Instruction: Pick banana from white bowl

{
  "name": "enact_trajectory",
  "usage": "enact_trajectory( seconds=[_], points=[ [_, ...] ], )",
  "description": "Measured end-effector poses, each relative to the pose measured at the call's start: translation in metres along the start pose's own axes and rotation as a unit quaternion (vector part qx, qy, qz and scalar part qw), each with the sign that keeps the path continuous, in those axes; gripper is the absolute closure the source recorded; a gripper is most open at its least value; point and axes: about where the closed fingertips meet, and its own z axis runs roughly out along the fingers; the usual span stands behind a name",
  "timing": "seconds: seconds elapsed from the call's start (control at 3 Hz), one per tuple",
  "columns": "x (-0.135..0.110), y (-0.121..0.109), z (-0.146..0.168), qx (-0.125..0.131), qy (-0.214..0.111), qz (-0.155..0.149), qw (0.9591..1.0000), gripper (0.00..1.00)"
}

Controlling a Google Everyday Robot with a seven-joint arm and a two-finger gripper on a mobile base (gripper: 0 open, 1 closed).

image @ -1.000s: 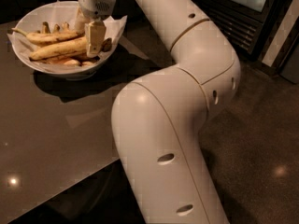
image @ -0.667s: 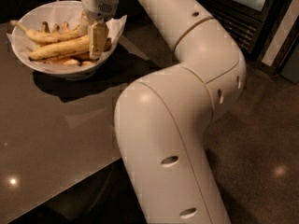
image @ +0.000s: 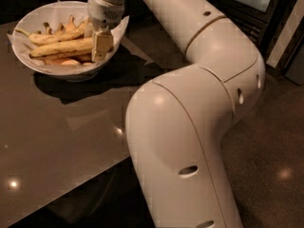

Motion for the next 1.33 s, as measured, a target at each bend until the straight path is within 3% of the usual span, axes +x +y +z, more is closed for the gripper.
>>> enact_trajectory(
  seconds=[0.67, 1.0, 1.33],
  points=[
    [-0.001, -0.001, -0.004, 0.000, 0.000, 0.000, 1.0000, 0.99],
    [-0.004, -0.008, -0.002, 0.014, -0.006, 0.000, 0.9999, 1.00],
    [-0.007, -0.008, -0.026, 0.056, -0.002, 0.001, 0.9984, 1.00]
  ],
)
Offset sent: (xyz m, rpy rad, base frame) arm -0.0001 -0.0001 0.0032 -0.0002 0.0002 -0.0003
